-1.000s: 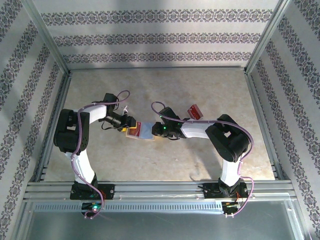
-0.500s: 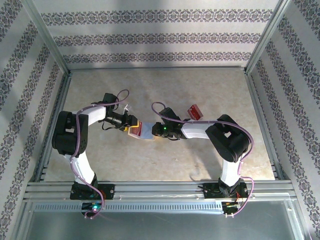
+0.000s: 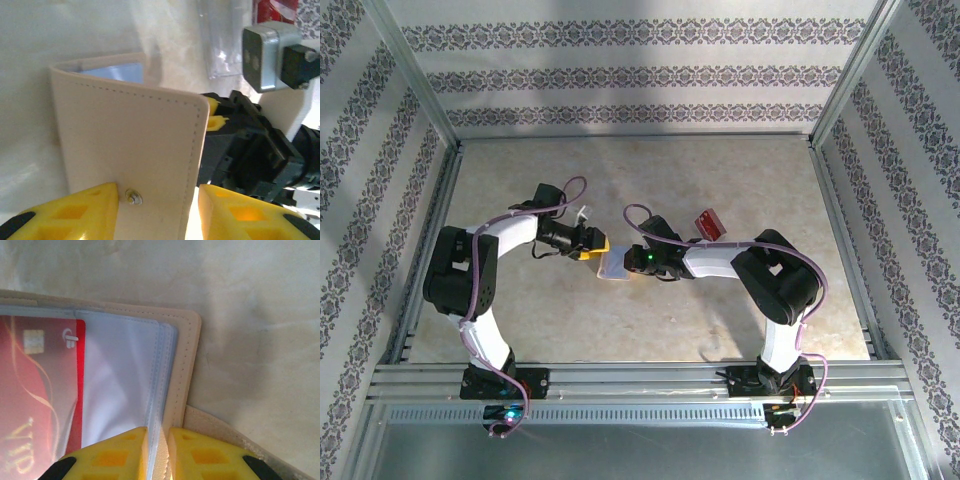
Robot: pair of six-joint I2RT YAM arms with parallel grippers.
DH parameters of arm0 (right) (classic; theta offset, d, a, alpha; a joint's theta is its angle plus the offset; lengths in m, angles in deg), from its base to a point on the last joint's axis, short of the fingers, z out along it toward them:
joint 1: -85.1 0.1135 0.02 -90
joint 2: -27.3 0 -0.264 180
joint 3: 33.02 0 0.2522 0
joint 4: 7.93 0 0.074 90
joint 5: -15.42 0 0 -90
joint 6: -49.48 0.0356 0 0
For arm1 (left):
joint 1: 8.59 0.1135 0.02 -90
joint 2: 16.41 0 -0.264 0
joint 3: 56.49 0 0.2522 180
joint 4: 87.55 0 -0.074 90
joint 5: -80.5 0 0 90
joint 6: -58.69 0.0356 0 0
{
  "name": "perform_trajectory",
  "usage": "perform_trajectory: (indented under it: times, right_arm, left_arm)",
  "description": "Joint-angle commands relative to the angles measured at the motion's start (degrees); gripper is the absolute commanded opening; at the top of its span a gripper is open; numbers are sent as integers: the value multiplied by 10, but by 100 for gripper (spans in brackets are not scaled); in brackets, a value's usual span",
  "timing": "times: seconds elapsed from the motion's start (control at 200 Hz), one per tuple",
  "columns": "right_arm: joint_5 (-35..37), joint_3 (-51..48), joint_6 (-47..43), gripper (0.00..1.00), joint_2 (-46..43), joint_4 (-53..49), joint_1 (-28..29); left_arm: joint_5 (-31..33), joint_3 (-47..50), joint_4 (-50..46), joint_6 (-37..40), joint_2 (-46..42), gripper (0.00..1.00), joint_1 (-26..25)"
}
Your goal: Put the credit cards into the card holder
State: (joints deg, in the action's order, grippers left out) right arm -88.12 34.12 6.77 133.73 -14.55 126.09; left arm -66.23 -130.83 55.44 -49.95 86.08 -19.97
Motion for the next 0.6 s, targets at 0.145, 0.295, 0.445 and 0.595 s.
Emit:
perform_trajectory:
  times: [0.145,0.295,0.445,0.595]
  right_arm:
    - [2,-30,19,22,1,3,-1]
    - [4,-42,21,22,-13,4,-2]
    - [12,-60,23,22,-48,3,-2]
    - [18,-76,28,22,-94,-2,-2]
  left_arm:
    - [-39,-9,45,-30,39,45,-25]
    - [-37,-28,36,-25,76,45,-34]
    - [-22,-50,12,-6,107,44,-42]
    - [-8,-56,2,2,125,43,-44]
